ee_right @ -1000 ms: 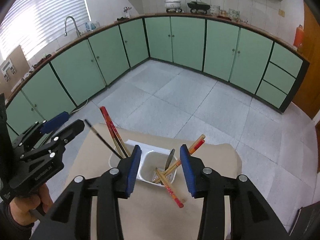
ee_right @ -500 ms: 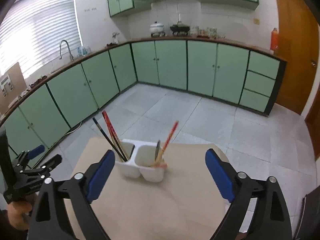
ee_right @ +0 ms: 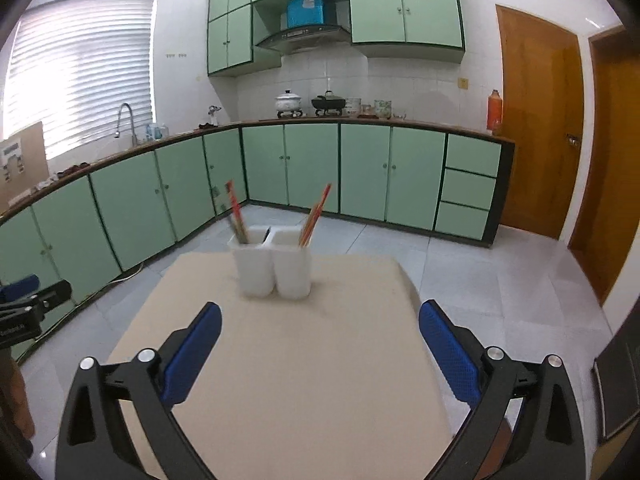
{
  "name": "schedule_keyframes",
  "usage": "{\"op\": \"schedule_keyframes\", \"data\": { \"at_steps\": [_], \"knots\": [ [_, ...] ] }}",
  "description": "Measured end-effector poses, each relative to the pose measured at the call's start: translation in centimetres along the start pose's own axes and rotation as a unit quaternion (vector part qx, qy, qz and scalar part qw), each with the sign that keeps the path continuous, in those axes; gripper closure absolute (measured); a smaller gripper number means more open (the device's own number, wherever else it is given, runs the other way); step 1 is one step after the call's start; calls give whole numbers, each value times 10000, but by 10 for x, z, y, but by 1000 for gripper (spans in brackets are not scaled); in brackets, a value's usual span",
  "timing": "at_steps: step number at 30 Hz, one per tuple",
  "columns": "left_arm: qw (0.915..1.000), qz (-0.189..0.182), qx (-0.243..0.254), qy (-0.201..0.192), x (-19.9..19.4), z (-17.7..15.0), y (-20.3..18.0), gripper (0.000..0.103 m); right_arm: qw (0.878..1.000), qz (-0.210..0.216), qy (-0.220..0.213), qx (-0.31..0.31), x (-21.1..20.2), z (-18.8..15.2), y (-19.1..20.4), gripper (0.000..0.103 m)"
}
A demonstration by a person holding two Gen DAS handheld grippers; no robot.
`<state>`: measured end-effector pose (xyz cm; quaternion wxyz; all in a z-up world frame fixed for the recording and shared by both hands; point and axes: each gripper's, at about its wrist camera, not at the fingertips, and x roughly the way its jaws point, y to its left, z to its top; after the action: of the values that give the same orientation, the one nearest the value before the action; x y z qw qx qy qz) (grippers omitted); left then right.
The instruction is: Organize utensils
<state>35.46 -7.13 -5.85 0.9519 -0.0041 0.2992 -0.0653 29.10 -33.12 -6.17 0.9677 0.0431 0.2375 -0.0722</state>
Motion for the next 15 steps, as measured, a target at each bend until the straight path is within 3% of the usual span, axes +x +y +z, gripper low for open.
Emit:
{"op": "schedule_keyframes", "data": {
  "at_steps": [4, 10, 15],
  "knots": [
    [9999, -90, 66, 6, -44, -38, 2, 5, 9998, -15, -120, -137, -51, -25, 8, 6],
    [9997, 65, 249, -30, -111, -85, 1, 5, 9999, 62, -125, -64, -111, -53, 14, 6],
    [9994, -105, 280, -148, -168, -104, -2, 5, 9995, 37, -305, -49, -156, -68, 18, 6]
  ]
}}
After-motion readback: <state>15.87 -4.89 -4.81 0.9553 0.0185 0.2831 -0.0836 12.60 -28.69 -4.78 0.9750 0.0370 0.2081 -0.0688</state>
